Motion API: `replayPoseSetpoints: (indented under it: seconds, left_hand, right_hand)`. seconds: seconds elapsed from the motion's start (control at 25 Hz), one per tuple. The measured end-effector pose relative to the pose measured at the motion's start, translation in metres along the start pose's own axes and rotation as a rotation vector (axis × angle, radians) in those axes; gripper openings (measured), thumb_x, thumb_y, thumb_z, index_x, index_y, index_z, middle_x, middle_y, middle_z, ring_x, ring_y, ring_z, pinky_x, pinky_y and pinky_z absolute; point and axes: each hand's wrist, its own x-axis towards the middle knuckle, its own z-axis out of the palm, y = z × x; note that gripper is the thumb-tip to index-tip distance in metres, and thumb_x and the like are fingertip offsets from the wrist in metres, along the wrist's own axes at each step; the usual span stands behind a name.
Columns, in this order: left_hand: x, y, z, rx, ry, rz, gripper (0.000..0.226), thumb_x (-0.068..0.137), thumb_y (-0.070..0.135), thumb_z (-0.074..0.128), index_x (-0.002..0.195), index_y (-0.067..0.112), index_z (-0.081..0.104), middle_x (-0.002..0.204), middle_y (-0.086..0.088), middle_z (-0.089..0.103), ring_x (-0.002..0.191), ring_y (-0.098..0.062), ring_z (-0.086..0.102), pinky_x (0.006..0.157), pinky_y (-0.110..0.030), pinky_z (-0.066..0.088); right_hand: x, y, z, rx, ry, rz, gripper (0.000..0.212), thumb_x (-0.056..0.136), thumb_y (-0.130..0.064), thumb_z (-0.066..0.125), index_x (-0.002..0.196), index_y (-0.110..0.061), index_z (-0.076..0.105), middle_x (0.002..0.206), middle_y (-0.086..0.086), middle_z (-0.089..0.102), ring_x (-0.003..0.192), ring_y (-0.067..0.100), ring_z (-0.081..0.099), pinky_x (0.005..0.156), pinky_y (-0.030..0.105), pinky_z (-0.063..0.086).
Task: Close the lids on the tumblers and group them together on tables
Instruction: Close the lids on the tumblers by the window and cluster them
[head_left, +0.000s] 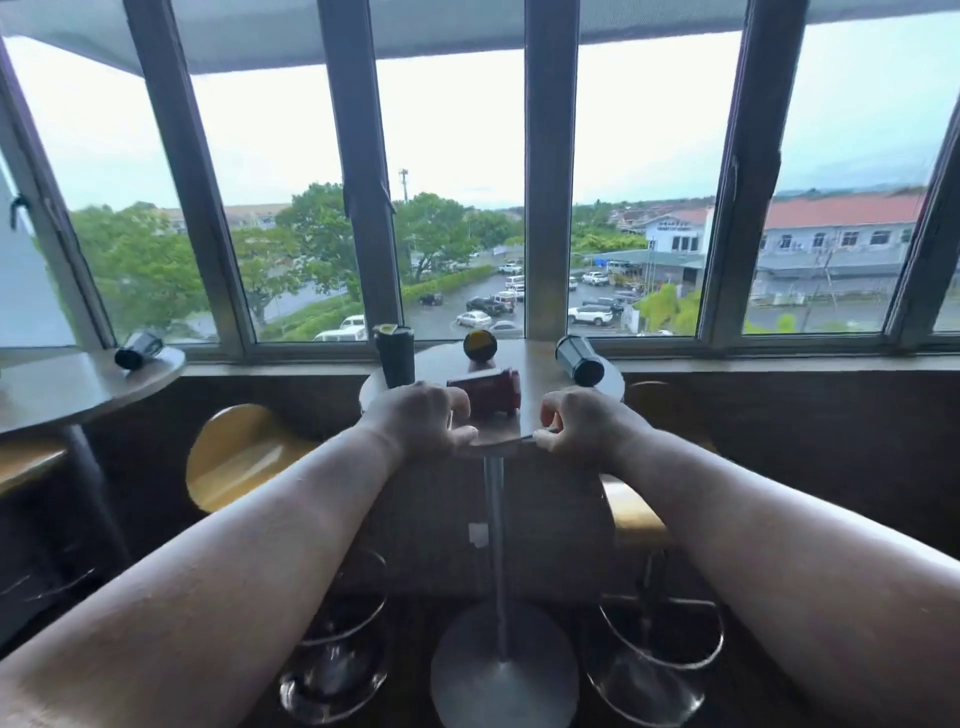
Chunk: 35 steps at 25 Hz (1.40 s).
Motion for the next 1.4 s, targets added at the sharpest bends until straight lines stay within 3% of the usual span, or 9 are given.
replayPoseSetpoints:
  seconds: [0.08,0.28,0.4,0.52,0.76,0.92,1.08,1.28,1.4]
  left_hand:
    - [0.047,-0.021,0.008,0.018,-0.004,0.035,0.032,0.087,0.056,0.059,0.11,0.034,0.064,0.1,0.01,0.068,0.094,-0.015,0.062,0.076,-0.03,0.048]
    - [0.146,-0.059,0.033,0.023,-0.045,0.11,0.038,0.087,0.057,0.058,0.117,0.034,0.061,0.108,0.008,0.068,0.101,-0.017,0.062,0.085,-0.034,0.052]
    - [0.193,-0.072,0.058,0.002,-0.11,0.128,0.049,0.084,0.062,0.061,0.125,0.036,0.056,0.119,0.007,0.064,0.11,-0.017,0.06,0.089,-0.035,0.051]
    - [0.226,-0.077,0.081,-0.009,-0.158,0.134,0.07,0.074,0.076,0.063,0.133,0.04,0.05,0.132,0.01,0.056,0.119,-0.016,0.055,0.091,-0.036,0.048]
    - [0.247,-0.076,0.124,0.044,-0.103,0.176,0.089,0.059,0.09,0.06,0.133,0.041,0.048,0.117,0.015,0.058,0.108,-0.011,0.057,0.08,-0.03,0.042]
    - [0.258,-0.08,0.146,0.111,-0.001,0.19,0.098,0.057,0.091,0.06,0.135,0.032,0.048,0.122,0.008,0.059,0.109,-0.016,0.058,0.086,-0.037,0.049]
    - [0.269,-0.088,0.159,0.141,0.072,0.227,0.096,0.056,0.087,0.064,0.129,0.024,0.054,0.115,0.004,0.062,0.102,-0.019,0.061,0.081,-0.041,0.055]
    - [0.292,-0.106,0.151,-0.023,0.078,0.183,0.092,0.055,0.079,0.07,0.129,0.027,0.053,0.116,0.01,0.062,0.105,-0.013,0.061,0.081,-0.03,0.049]
    - [0.311,-0.12,0.153,-0.273,0.087,0.123,0.086,0.056,0.067,0.08,0.128,0.028,0.053,0.112,0.017,0.059,0.099,-0.003,0.056,0.078,-0.019,0.042]
  right_hand:
    - [0.045,0.008,0.004,0.0,0.02,0.026,0.023,0.08,-0.041,0.061,0.096,-0.025,0.063,0.1,0.004,0.066,0.095,0.023,0.061,0.083,0.035,0.051]
    - [0.137,0.032,0.02,0.051,0.04,0.039,0.032,0.084,-0.042,0.065,0.109,-0.022,0.061,0.099,0.002,0.064,0.087,0.018,0.055,0.073,0.029,0.041]
    - [0.187,0.054,0.038,0.076,-0.028,0.048,0.051,0.081,-0.045,0.067,0.125,-0.021,0.054,0.117,0.003,0.062,0.098,0.019,0.055,0.084,0.031,0.044]
    - [0.226,0.083,0.058,0.096,-0.144,0.013,0.079,0.074,-0.056,0.071,0.14,-0.022,0.043,0.138,0.005,0.053,0.123,0.02,0.05,0.104,0.035,0.042]
    - [0.266,0.124,0.085,0.117,-0.372,-0.244,0.104,0.065,-0.058,0.08,0.149,-0.024,0.029,0.15,-0.004,0.04,0.136,0.012,0.037,0.114,0.027,0.03]
    - [0.295,0.135,0.097,0.131,-0.377,-0.365,0.098,0.065,-0.054,0.081,0.145,-0.025,0.031,0.139,-0.004,0.049,0.127,0.013,0.045,0.107,0.029,0.038]
    - [0.318,0.138,0.1,0.263,-0.393,-0.366,0.079,0.059,-0.05,0.084,0.125,-0.029,0.045,0.109,-0.011,0.059,0.099,0.011,0.057,0.091,0.034,0.049]
    - [0.347,0.131,0.088,0.371,-0.364,-0.304,0.068,0.057,-0.055,0.08,0.115,-0.034,0.05,0.095,-0.016,0.06,0.086,0.0,0.057,0.075,0.022,0.049]
    - [0.369,0.12,0.076,0.367,-0.298,-0.24,0.066,0.054,-0.066,0.069,0.109,-0.034,0.054,0.094,-0.015,0.062,0.086,0.002,0.059,0.075,0.025,0.05]
